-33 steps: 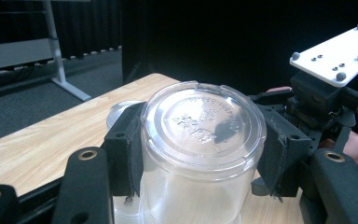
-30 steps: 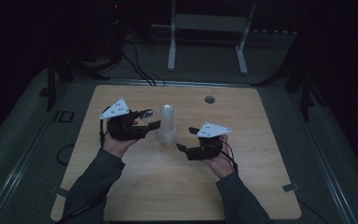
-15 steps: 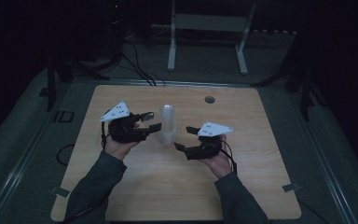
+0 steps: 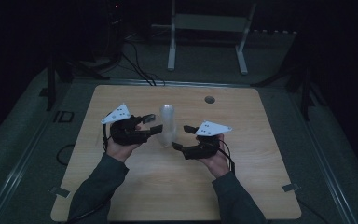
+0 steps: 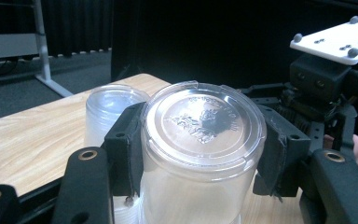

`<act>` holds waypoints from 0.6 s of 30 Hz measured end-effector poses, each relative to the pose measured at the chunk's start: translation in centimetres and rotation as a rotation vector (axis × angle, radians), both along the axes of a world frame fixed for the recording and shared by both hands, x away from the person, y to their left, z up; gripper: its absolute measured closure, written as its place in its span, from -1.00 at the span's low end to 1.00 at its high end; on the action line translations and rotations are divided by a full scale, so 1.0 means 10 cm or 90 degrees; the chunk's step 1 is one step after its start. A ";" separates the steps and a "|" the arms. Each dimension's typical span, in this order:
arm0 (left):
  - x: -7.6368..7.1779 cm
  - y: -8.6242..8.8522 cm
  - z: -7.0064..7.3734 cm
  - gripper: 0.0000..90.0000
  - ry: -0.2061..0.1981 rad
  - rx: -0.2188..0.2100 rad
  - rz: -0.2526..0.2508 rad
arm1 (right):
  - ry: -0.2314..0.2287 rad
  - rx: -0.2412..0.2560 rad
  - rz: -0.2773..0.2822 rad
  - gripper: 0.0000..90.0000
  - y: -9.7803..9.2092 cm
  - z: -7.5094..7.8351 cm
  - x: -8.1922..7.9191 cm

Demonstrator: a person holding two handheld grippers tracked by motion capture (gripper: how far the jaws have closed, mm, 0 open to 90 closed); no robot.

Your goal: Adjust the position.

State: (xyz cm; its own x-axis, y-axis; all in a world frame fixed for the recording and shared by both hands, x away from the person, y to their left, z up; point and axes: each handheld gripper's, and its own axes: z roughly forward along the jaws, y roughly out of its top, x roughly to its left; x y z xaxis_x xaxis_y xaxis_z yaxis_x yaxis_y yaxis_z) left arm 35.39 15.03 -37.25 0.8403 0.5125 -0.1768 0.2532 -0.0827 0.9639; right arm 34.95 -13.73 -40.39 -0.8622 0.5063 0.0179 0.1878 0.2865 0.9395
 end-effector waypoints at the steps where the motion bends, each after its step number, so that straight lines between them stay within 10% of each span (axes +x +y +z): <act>1: 0.00 0.00 0.00 -0.09 0.000 0.000 0.000 | 0.000 0.000 0.000 -0.52 0.00 0.00 0.00; 18: -0.01 -0.02 -0.06 -0.09 0.014 -0.021 -0.006 | -0.001 0.031 0.022 -0.52 0.06 0.01 -0.02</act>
State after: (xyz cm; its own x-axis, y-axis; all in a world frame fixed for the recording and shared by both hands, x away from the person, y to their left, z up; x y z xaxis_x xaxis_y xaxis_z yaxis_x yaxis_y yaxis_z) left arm 35.31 14.80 -37.81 0.8409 0.4979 -0.2120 0.2734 -0.0528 0.9604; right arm 34.79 -13.13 -40.34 -0.8793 0.4747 0.0397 0.1767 0.2475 0.9527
